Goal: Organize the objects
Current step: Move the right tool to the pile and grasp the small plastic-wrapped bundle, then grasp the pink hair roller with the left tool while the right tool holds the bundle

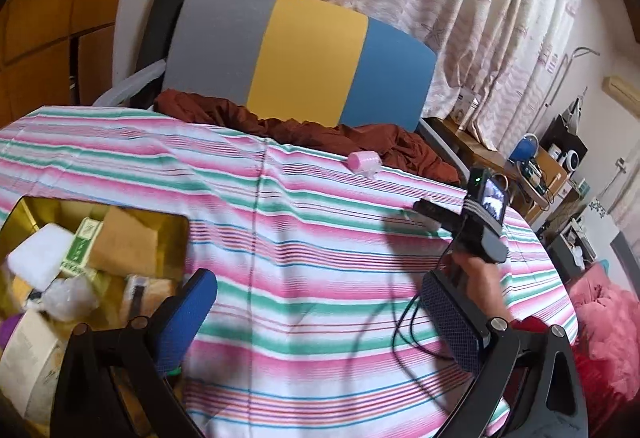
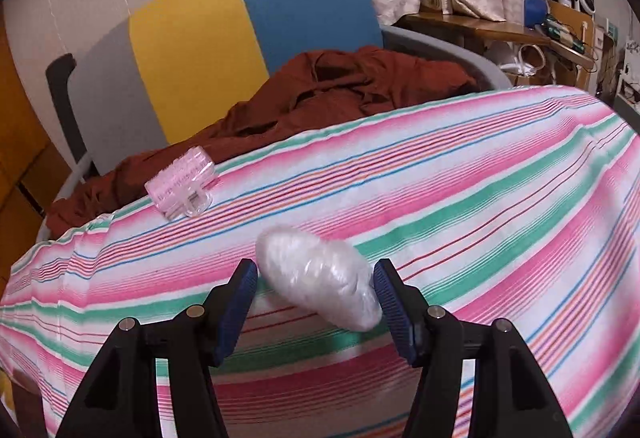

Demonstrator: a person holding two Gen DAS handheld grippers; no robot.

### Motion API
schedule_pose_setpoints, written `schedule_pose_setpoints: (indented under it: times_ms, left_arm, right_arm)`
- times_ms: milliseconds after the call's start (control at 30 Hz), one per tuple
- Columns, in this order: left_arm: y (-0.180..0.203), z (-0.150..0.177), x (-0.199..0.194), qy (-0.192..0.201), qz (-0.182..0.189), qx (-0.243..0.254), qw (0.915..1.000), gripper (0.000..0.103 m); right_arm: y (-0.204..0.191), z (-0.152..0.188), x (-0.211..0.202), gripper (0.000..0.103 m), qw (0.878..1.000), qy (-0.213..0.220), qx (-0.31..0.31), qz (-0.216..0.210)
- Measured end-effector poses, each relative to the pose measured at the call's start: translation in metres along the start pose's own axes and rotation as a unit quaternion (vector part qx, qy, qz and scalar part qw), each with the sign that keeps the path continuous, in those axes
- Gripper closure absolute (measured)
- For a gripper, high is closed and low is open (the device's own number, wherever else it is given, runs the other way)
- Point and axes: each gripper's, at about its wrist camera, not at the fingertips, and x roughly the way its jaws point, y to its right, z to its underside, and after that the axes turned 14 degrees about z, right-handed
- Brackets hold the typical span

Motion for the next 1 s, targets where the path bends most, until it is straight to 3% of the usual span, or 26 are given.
schedule_pose_setpoints:
  times_ms: [267, 400, 500, 633, 767, 1000]
  left_arm:
    - [0.025, -0.024, 0.038, -0.014, 0.026, 0.005, 0.9995, 0.0]
    - [0.031, -0.05, 0.071, -0.008, 0.01, 0.012, 0.9998, 0.0]
    - [0.04, -0.072, 0.106, -0.002, -0.012, 0.038, 0.9992, 0.0]
    - [0.046, -0.094, 0.164, -0.012, -0.015, 0.07, 0.9974, 0.0]
    - [0.034, -0.112, 0.243, -0.061, -0.028, 0.081, 0.9945, 0.0]
    - [0.023, -0.124, 0.336, -0.104, -0.071, 0.164, 0.9784, 0.0]
  right_arm:
    - [0.018, 0.012, -0.015, 0.057, 0.998, 0.018, 0.033, -0.05]
    - [0.024, 0.02, -0.025, 0.057, 0.997, 0.026, 0.044, -0.05]
    - [0.03, 0.024, -0.028, 0.057, 0.997, 0.032, 0.059, -0.049]
    - [0.041, 0.026, -0.025, 0.057, 0.994, 0.031, 0.087, -0.057]
    - [0.052, 0.028, -0.023, 0.057, 0.99, 0.031, 0.114, -0.081]
    - [0.059, 0.031, -0.018, 0.057, 0.985, 0.025, 0.138, -0.1]
